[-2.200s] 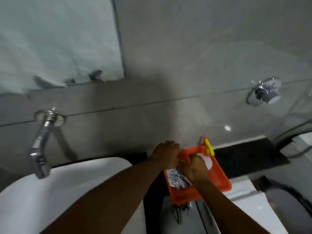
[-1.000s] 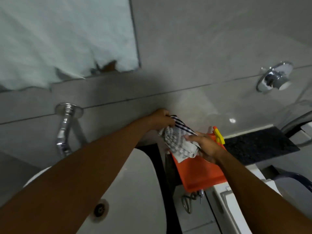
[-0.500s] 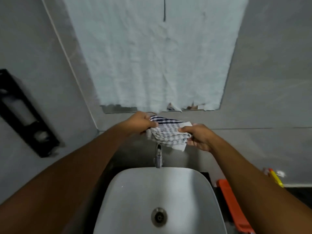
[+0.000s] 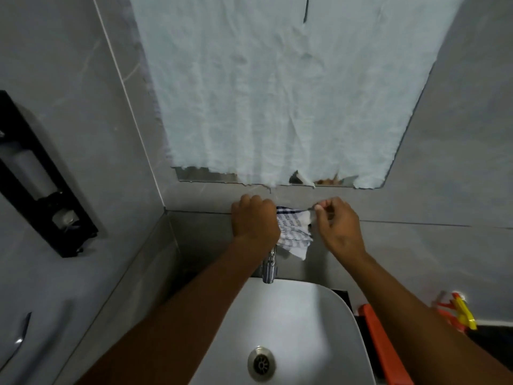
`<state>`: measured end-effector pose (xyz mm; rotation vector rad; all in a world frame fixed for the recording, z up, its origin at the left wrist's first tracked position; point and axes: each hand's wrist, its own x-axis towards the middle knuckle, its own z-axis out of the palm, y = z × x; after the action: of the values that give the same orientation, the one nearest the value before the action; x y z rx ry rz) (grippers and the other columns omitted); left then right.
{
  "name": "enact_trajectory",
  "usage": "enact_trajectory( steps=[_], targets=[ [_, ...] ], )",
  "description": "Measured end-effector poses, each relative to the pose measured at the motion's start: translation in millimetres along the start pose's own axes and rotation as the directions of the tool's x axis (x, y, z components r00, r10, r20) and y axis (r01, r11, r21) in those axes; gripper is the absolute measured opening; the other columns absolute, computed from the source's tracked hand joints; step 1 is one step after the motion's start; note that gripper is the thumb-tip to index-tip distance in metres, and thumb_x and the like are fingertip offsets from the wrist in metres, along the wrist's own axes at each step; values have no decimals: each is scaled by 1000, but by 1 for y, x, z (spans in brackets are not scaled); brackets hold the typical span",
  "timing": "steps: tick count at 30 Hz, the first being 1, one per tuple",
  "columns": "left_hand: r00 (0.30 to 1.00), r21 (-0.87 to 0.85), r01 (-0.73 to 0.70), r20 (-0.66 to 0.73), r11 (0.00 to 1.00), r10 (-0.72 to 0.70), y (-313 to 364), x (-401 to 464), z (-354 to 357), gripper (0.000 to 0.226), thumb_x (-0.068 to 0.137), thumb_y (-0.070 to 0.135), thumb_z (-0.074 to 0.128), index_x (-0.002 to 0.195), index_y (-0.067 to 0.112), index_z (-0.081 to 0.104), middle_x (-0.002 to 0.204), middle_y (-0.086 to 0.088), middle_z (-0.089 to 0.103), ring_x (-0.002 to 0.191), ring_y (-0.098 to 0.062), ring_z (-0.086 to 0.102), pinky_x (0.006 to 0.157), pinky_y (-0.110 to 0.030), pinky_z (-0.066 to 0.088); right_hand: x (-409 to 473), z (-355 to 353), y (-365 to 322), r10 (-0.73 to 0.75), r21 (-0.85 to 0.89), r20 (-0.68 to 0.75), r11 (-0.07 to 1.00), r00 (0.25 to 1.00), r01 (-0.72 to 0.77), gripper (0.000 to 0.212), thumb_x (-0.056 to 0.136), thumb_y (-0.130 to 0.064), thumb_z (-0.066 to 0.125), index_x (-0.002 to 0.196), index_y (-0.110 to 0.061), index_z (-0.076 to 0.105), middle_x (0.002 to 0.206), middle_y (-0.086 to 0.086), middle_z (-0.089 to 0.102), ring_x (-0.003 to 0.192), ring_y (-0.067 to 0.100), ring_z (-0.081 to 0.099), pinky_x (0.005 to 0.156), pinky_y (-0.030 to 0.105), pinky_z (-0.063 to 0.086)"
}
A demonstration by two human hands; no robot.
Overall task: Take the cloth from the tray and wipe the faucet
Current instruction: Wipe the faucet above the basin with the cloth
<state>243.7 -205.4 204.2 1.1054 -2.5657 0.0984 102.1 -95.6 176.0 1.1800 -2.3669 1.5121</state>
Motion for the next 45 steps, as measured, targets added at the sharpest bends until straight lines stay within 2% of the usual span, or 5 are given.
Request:
enact_trajectory(
  steps=[12, 21, 27, 36, 45],
  targets=[
    [649, -651, 759, 758, -21, -60, -3, 27, 45, 35, 84, 25, 73, 109, 1, 72, 107, -19, 75, 88, -36, 73, 80, -53, 60, 21, -8, 99, -626, -558, 258, 525, 736, 642, 59, 89, -9, 54, 146, -5, 40, 158, 16, 28, 148, 34, 20, 123, 50, 14],
    [678, -268, 510, 710, 817, -190, 19, 40, 61, 28, 90, 28, 61, 112, 13, 68, 123, -12, 68, 111, -27, 65, 98, -42, 51, 37, 30, 120, -715, -659, 48, 502, 698, 560, 64, 94, -25, 54, 150, -11, 29, 166, 4, -4, 152, 24, 0, 121, 50, 3],
    [584, -432, 763, 779, -481, 227, -28, 7, 73, 44, 88, 43, 57, 103, 4, 71, 99, -15, 74, 95, -30, 64, 97, -56, 46, 41, 45, 125, -740, -674, -11, 503, 673, 542, 76, 91, -33, 55, 155, -17, 16, 166, 4, -7, 152, 25, -3, 122, 51, -1],
    [800, -325, 497, 531, 805, -280, 32, 36, 38, 23, 90, 27, 56, 101, 10, 66, 106, -9, 69, 97, -28, 65, 83, -37, 52, 42, 47, 127, -743, -678, -19, 502, 669, 537, 73, 94, -36, 52, 155, -16, 16, 166, 4, -8, 152, 25, -4, 121, 53, 0],
    [968, -360, 189, -85, 914, -234, 32, -111, 83, 75, 85, 27, 64, 148, 7, 27, 153, -18, 40, 132, -35, 50, 104, -46, 47, 37, 46, 120, -697, -676, 7, 525, 717, 517, 74, 97, -37, 46, 156, -15, 7, 164, 5, -16, 152, 25, -11, 119, 54, -4]
  ],
)
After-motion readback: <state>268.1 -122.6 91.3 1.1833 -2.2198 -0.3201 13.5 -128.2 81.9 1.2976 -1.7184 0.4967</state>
